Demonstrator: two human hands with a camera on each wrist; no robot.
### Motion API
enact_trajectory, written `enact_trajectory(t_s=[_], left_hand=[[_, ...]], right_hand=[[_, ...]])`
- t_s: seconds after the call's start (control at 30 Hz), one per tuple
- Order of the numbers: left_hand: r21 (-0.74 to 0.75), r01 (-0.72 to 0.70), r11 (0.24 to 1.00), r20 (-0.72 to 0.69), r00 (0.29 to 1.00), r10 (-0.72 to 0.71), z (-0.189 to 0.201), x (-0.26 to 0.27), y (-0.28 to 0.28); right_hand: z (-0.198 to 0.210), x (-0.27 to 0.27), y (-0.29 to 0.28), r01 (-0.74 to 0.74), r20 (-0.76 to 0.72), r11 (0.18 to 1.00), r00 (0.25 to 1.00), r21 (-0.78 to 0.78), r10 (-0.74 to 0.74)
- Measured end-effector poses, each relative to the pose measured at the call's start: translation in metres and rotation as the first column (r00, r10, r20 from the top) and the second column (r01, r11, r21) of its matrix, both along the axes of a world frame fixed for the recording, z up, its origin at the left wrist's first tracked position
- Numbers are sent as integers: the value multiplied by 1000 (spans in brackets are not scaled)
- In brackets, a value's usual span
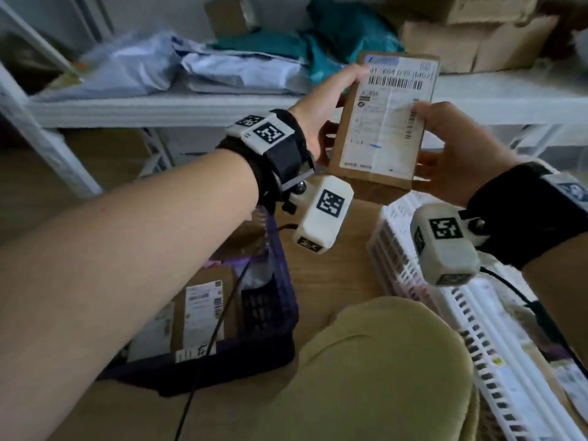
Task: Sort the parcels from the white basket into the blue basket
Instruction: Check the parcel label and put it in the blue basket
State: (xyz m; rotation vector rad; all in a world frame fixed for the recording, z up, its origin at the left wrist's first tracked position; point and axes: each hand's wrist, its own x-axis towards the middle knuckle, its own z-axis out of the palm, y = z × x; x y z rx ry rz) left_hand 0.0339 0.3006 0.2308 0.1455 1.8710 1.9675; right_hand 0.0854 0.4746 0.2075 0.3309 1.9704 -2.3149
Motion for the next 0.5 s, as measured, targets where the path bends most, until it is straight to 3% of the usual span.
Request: enact_trajectory(t_s=[0.23,0.37,0.5], left_hand=[[96,-110,989,38,994,107,-9,0,-105],[76,-221,972,26,975,219,-27,1,-142],[126,-260,957,193,953,233,-75,-11,-174]], right_hand=[[5,-29,-103,-200,104,975,976,97,190],[2,-48,-157,-270,86,938,963,217,257],[-35,-62,-192,-369,206,859,927,355,313]])
